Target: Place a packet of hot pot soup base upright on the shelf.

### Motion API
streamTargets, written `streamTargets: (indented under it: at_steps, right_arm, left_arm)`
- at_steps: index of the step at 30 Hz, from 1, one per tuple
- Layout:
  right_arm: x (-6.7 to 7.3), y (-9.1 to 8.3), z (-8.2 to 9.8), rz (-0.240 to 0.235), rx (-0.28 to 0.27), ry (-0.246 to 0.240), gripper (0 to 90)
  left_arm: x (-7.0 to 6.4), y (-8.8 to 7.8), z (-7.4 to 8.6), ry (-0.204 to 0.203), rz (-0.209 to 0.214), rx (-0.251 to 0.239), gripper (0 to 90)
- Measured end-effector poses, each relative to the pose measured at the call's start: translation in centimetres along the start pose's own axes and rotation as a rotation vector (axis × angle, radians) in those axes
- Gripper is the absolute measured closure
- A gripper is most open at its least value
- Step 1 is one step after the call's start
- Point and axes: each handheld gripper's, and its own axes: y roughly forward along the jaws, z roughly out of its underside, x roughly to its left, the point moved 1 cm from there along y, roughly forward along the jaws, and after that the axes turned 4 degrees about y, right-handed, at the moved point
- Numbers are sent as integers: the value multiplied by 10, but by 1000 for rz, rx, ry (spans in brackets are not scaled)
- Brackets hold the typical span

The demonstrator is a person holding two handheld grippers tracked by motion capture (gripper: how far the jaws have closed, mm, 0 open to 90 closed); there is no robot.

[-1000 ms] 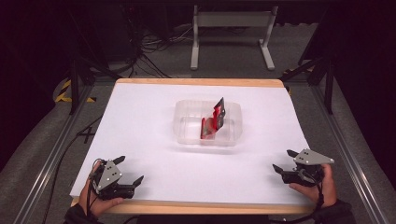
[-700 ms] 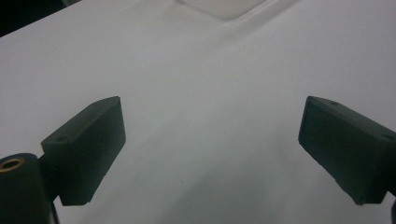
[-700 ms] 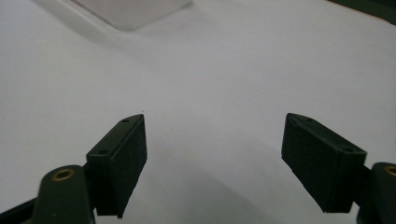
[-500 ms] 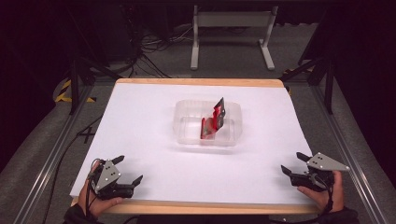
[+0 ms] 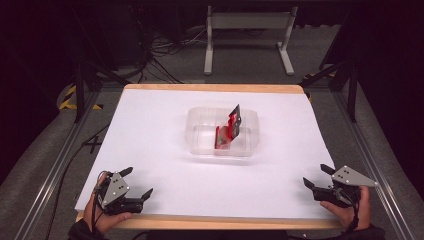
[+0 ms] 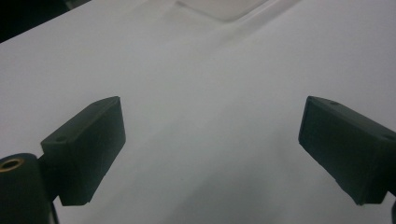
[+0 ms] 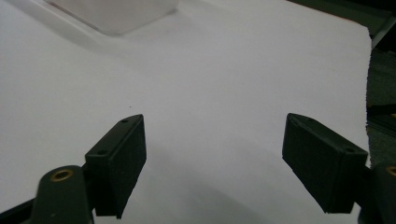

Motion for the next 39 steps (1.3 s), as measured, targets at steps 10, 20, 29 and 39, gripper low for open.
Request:
streamTargets:
  at_steps: [10, 20, 29, 39]
  right_arm:
    - [0, 2, 0, 8, 11, -7, 227]
    - [1, 2, 0, 13, 13, -7, 227]
    - [0, 3, 1, 12, 16, -1, 227]
    - [-1, 4, 2, 12, 18, 7, 227]
  left_arm:
    - [0, 1, 0, 8, 0, 10, 79]
    - [0, 1, 0, 11, 0, 12, 79]
    - [0, 2, 0, 6, 1, 12, 79]
    - [1, 3, 0, 4, 2, 12, 79]
